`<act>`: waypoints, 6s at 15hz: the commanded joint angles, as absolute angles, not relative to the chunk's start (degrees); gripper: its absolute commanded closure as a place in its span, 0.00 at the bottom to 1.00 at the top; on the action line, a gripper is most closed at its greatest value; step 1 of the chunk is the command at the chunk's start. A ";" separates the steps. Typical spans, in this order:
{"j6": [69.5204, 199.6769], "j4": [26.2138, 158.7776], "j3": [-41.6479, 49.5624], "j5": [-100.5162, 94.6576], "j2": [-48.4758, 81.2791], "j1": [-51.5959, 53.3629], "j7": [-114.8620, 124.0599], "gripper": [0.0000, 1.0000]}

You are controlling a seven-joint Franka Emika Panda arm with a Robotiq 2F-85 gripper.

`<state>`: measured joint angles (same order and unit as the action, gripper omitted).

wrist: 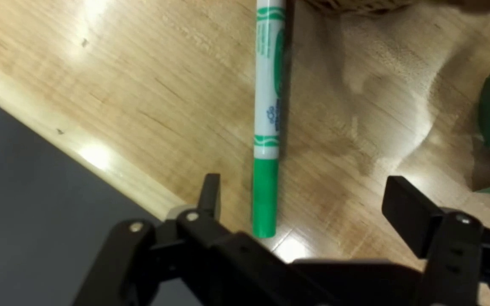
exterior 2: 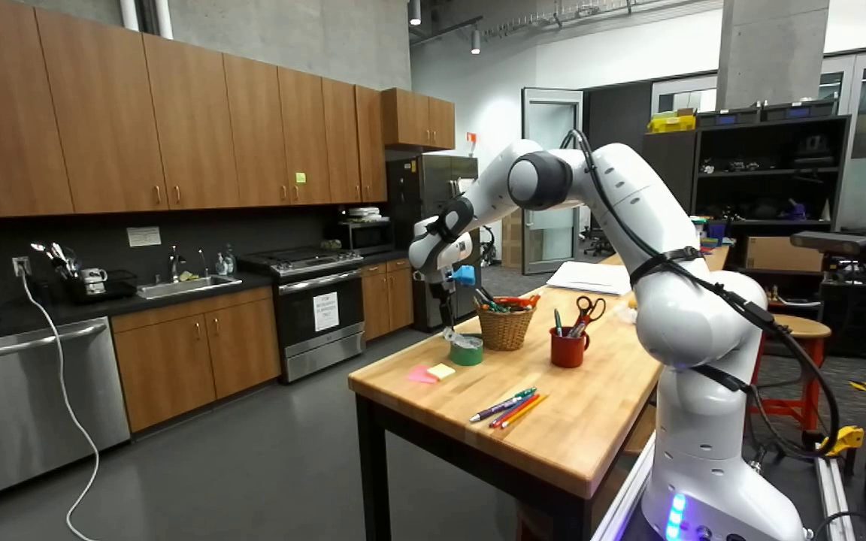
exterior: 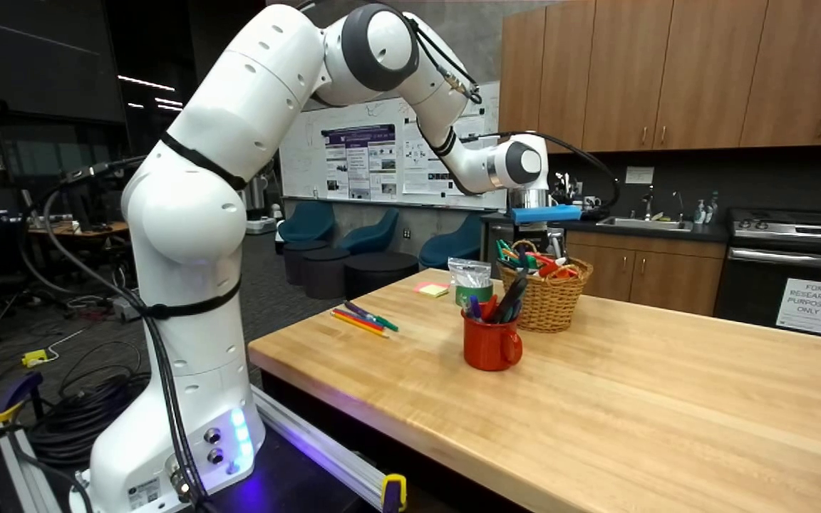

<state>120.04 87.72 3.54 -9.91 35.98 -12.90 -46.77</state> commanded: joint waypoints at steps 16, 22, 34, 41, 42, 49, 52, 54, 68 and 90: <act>118.43 84.78 3.16 -10.04 38.14 -13.80 -48.44 0.42; 118.59 84.98 3.06 -10.02 38.35 -13.85 -49.04 0.73; 124.28 88.02 2.60 -9.98 32.81 -12.02 -46.33 0.96; 133.85 94.55 0.69 -6.33 25.50 -12.10 -43.88 0.96; 135.76 96.20 0.41 -5.44 24.12 -12.19 -43.59 0.96; 154.95 114.58 -0.82 2.12 10.37 -12.20 -42.54 0.96; 159.42 122.92 -0.22 3.41 3.75 -11.81 -41.41 0.96; 160.79 127.48 0.46 4.76 0.05 -11.52 -41.73 0.96; 171.73 144.10 3.33 13.87 -15.96 -12.72 -47.68 0.96; 182.20 141.22 17.65 21.96 -6.71 0.84 -52.70 0.96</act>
<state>181.19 143.02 15.54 20.11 -8.57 -1.64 -50.42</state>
